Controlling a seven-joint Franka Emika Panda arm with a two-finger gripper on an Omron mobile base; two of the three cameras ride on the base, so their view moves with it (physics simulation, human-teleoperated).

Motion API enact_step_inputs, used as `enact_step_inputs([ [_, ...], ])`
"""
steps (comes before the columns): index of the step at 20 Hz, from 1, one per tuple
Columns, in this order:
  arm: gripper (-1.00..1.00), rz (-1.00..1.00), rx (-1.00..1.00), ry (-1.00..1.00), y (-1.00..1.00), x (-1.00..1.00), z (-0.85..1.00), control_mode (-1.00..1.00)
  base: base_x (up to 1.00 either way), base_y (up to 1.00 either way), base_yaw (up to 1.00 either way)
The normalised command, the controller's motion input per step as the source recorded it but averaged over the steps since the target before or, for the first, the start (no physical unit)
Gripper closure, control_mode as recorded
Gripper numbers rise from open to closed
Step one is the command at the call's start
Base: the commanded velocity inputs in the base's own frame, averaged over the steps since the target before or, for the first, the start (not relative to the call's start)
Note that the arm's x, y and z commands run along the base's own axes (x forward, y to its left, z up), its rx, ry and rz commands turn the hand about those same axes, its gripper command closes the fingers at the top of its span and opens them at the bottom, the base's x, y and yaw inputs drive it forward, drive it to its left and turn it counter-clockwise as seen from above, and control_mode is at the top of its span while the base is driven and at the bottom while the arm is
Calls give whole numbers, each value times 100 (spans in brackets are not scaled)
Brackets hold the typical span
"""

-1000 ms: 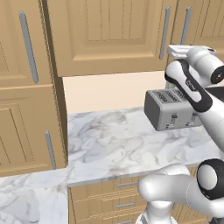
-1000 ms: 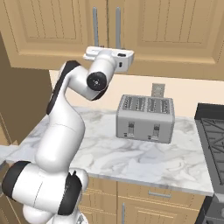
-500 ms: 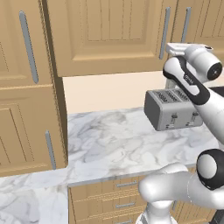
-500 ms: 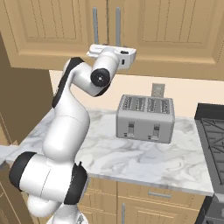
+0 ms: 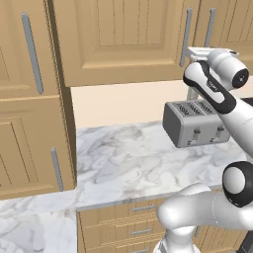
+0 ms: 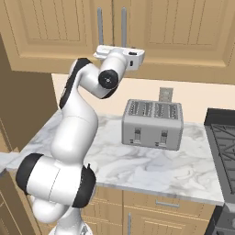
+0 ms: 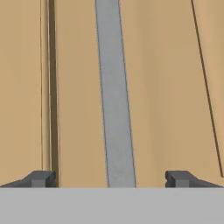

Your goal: Open the cabinet, pick the kettle from the cabinet, and place it in the sink.

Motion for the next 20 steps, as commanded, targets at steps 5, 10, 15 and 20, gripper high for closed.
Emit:
enact_step_inputs([
  [5, 100, 0, 0, 0, -1, 30, -1, -100, 0, 0, 0],
  [10, 100, 1, 2, 3, 0, 30, -1, -100, 0, 0, 0],
  [15, 100, 0, 1, 12, 0, 29, -1, -100, 0, 0, 0],
  [20, 100, 0, 0, 21, 0, 39, -2, -100, 0, 0, 0],
])
